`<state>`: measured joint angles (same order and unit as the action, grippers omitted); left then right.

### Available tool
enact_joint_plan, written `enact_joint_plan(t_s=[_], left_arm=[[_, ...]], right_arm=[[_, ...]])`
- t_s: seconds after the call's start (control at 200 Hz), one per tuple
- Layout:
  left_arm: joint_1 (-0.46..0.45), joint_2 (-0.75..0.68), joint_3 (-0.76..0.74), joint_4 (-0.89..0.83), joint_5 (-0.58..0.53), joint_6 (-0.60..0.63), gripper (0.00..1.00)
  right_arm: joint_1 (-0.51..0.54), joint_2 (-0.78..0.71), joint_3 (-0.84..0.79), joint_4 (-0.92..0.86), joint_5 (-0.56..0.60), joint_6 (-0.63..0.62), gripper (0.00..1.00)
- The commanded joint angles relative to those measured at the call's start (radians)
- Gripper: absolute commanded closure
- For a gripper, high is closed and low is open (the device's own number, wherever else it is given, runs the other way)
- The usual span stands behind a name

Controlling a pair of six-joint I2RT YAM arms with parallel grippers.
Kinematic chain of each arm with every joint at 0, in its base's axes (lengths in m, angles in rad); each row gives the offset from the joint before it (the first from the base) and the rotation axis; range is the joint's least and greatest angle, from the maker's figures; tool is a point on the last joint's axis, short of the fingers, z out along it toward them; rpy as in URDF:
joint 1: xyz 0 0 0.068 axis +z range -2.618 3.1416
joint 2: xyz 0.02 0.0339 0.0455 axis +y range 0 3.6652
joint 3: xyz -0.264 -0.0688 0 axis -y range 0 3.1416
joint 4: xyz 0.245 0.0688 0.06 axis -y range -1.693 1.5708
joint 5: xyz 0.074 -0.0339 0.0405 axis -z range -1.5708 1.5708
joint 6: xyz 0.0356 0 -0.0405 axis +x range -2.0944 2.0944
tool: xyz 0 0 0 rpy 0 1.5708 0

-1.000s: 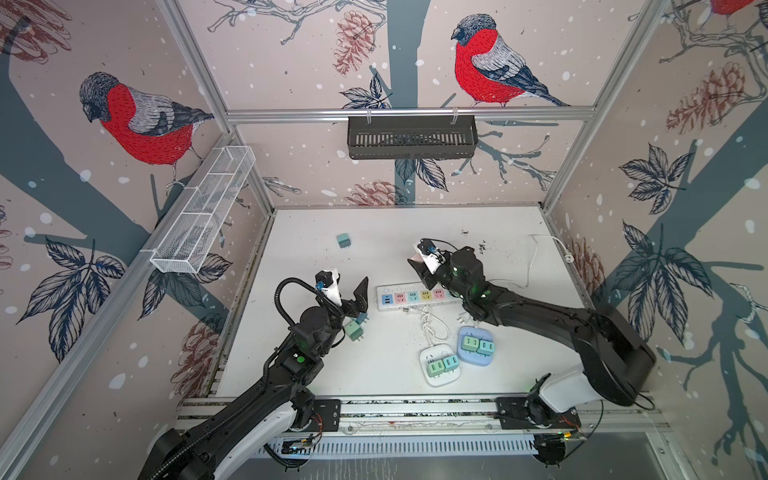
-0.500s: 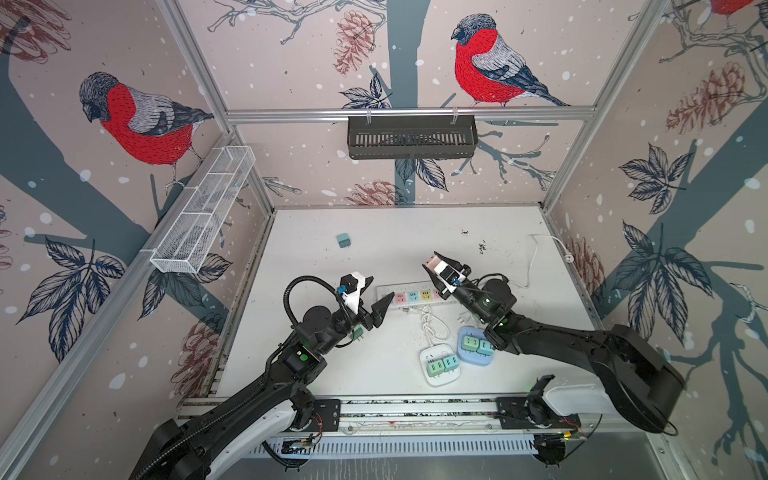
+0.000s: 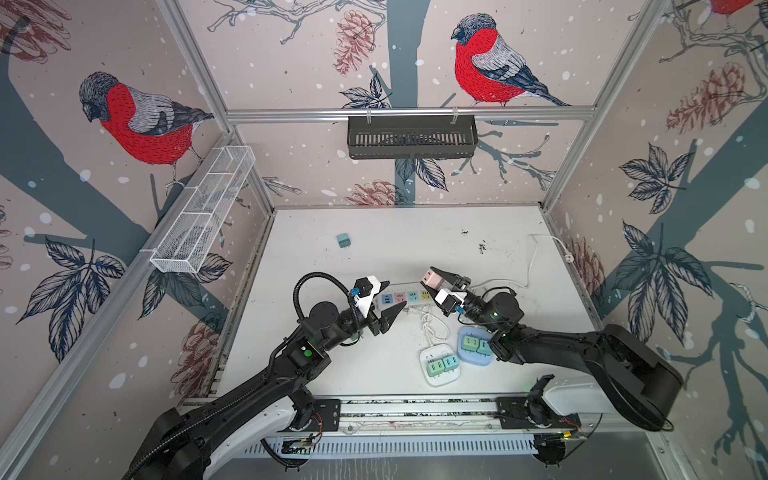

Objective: Insert the plug
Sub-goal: 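Lift the pink adapter with the right gripper toward the left gripper, then close the left gripper on the pink adapter held by the right gripper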

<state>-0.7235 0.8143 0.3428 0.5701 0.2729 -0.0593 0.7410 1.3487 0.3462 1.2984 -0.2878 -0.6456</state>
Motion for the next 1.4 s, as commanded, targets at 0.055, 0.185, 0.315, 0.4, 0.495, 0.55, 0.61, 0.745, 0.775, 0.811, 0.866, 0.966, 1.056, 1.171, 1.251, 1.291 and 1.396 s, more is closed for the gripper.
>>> enact_joint_plan(t_s=[0.055, 0.185, 0.315, 0.4, 0.495, 0.55, 0.61, 0.745, 0.775, 0.811, 0.866, 0.966, 1.056, 1.171, 1.251, 1.291, 1.396], left_arm=[[-0.006, 0.02, 0.019, 0.011, 0.06, 0.024, 0.29], [-0.013, 0.053, 0.046, -0.008, 0.086, 0.028, 0.3], [-0.019, 0.079, 0.062, -0.021, 0.102, 0.035, 0.31], [-0.019, 0.104, 0.078, -0.035, 0.107, 0.035, 0.31], [-0.02, 0.137, 0.099, -0.054, 0.111, 0.035, 0.31], [-0.019, 0.154, 0.112, -0.066, 0.116, 0.032, 0.31], [-0.021, 0.174, 0.126, -0.081, 0.125, 0.031, 0.31], [-0.021, 0.206, 0.153, -0.108, 0.134, 0.028, 0.31], [-0.021, 0.211, 0.156, -0.111, 0.136, 0.029, 0.31], [-0.021, 0.217, 0.159, -0.114, 0.139, 0.029, 0.31], [-0.02, 0.225, 0.164, -0.117, 0.145, 0.029, 0.31], [-0.022, 0.247, 0.181, -0.133, 0.15, 0.03, 0.31], [-0.022, 0.273, 0.201, -0.157, 0.152, 0.032, 0.33], [-0.022, 0.297, 0.218, -0.173, 0.153, 0.033, 0.37], [-0.022, 0.311, 0.226, -0.18, 0.159, 0.035, 0.39], [-0.022, 0.317, 0.229, -0.183, 0.163, 0.035, 0.4], [-0.023, 0.331, 0.238, -0.19, 0.176, 0.038, 0.43]], right_arm=[[0.032, 0.033, -0.024, 0.099, -0.035, -0.121, 0.98], [0.056, 0.059, -0.042, 0.139, -0.039, -0.18, 0.98], [0.076, 0.072, -0.035, 0.124, -0.039, -0.217, 0.98], [0.087, 0.074, -0.035, 0.124, -0.045, -0.23, 0.98], [0.1, 0.074, -0.036, 0.12, -0.049, -0.246, 0.98], [0.106, 0.073, -0.035, 0.116, -0.049, -0.256, 0.98], [0.111, 0.073, -0.036, 0.113, -0.048, -0.264, 0.98], [0.118, 0.076, -0.036, 0.111, -0.048, -0.276, 0.98], [0.119, 0.077, -0.036, 0.111, -0.048, -0.278, 0.98], [0.121, 0.076, -0.036, 0.111, -0.049, -0.28, 0.98], [0.121, 0.079, -0.034, 0.107, -0.049, -0.282, 0.98], [0.122, 0.085, -0.031, 0.105, -0.046, -0.287, 0.98], [0.124, 0.09, -0.03, 0.108, -0.044, -0.291, 0.98], [0.125, 0.09, -0.032, 0.107, -0.045, -0.295, 0.98], [0.126, 0.092, -0.03, 0.105, -0.046, -0.296, 0.98], [0.126, 0.091, -0.029, 0.105, -0.048, -0.296, 0.98], [0.127, 0.096, -0.027, 0.104, -0.048, -0.299, 0.98]])
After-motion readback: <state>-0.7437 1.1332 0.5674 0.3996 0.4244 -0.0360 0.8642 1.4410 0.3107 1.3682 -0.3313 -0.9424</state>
